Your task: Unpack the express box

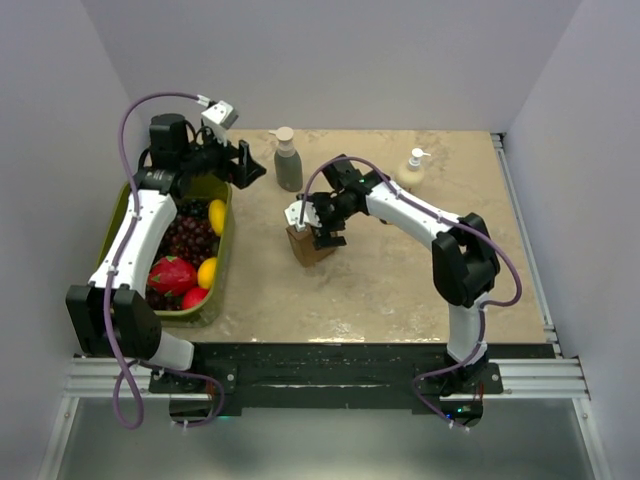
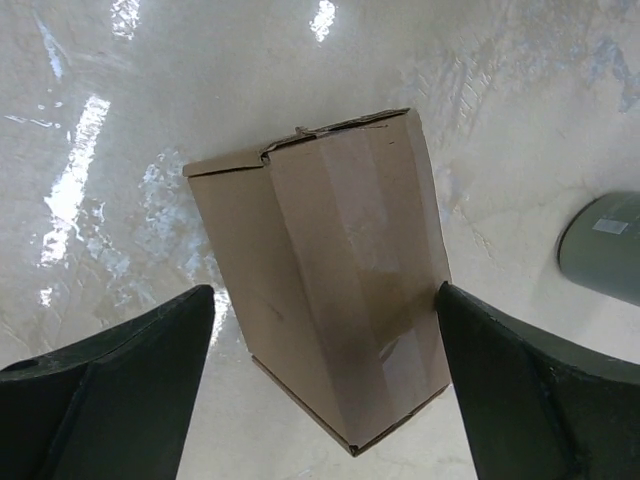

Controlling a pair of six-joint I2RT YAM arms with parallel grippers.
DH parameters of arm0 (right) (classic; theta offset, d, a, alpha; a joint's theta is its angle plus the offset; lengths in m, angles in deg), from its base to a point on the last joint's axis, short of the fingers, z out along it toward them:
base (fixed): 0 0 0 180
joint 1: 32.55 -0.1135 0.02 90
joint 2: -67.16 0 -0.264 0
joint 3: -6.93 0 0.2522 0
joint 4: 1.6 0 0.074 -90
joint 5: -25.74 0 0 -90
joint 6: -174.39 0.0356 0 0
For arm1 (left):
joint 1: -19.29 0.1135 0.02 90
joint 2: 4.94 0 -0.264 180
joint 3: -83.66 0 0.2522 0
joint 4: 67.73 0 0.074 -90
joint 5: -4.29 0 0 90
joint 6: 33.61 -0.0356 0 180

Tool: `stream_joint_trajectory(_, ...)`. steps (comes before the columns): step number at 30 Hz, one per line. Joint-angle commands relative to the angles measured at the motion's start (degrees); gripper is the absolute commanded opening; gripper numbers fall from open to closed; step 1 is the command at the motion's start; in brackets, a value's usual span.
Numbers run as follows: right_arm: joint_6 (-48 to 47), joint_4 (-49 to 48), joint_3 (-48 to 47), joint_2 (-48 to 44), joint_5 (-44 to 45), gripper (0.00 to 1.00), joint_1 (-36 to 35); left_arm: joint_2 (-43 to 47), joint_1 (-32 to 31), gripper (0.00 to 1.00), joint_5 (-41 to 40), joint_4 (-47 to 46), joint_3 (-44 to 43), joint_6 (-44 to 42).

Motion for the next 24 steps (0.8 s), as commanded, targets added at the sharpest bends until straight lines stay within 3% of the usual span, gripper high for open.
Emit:
stream_joint_trajectory(1,3.85,-1.29,0.29,1.00,3.69,0.91,-0.07,1.50,0.50,0.92,2.36,-2.65,1.37,1.63)
stream_joint_trajectory(3,11.47,-1.04,-3.29,3.98,3.52,0.86,0.19,1.41,0.50,0.93,3.16,-3.00,1.63,1.63)
stream_joint_trajectory(7,18.01,6.60,-10.26,10.31,0.27,0.67,1.16,0.89,0.50,0.92,4.74,-3.53,2.33,2.77)
stream_joint_trajectory(13,28.82,1.68,-5.60,8.38,-0.61,0.58,1.42,0.89,0.50,0.92,5.36,-4.06,3.48,3.30)
stream_joint_trajectory(16,36.28,8.67,-9.81,13.82,-4.99,0.52,3.26,0.54,0.50,0.92,6.06,-4.50,3.83,3.91)
stream_joint_trajectory(20,48.14,12.77,-13.52,19.46,-13.09,0.50,8.61,0.09,0.50,0.92,7.29,-5.29,4.79,4.80)
stream_joint_trajectory(24,50.00,7.94,-8.51,12.97,-5.56,0.63,9.33,0.53,0.41,0.92,7.99,-5.81,6.55,6.64)
